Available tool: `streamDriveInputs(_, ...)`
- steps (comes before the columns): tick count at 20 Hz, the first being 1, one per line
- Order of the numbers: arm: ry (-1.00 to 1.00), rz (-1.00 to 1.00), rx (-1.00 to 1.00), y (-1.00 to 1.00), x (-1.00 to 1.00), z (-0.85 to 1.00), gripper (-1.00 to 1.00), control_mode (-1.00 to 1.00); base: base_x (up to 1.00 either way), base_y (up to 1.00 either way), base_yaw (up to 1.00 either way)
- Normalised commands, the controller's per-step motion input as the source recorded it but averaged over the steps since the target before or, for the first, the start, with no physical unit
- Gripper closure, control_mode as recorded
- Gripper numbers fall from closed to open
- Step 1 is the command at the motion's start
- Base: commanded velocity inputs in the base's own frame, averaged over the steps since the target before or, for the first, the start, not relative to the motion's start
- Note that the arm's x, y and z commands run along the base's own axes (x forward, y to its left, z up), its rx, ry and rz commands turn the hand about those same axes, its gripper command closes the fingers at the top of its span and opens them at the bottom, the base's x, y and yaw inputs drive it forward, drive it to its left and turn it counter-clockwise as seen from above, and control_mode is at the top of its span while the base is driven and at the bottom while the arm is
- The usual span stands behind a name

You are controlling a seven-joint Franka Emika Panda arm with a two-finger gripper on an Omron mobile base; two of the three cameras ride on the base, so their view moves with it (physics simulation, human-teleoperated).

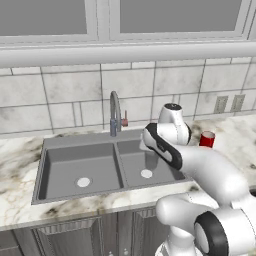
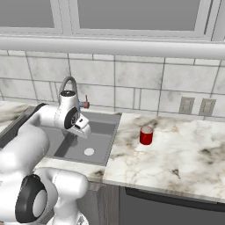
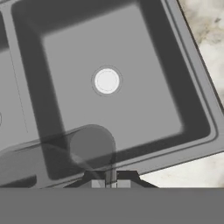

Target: Move any existing items from the left basin to the right basin for drying. Then move the mug from the counter to the left basin of the sink for washing.

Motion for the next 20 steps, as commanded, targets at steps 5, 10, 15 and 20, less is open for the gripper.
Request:
streamDriveInputs(5, 0.07, 0.00, 0.00, -0.12, 0.25, -0.16, 1.00, -1.00, 0.00, 0.00, 0.00)
streamDriveInputs(10, 0.05, 0.00, 0.00, -0.11, 0.17, -0.16, 1.00, -1.00, 0.00, 0.00, 0.00)
streamDriveInputs(15, 0.03, 0.00, 0.00, -0.07, 0.16, -0.20, 1.00, -1.00, 0.00, 0.00, 0.00)
streamDriveInputs(20, 0.00, 0.00, 0.00, -0.03, 0.09, -0.25, 1.00, -1.00, 0.00, 0.00, 0.00)
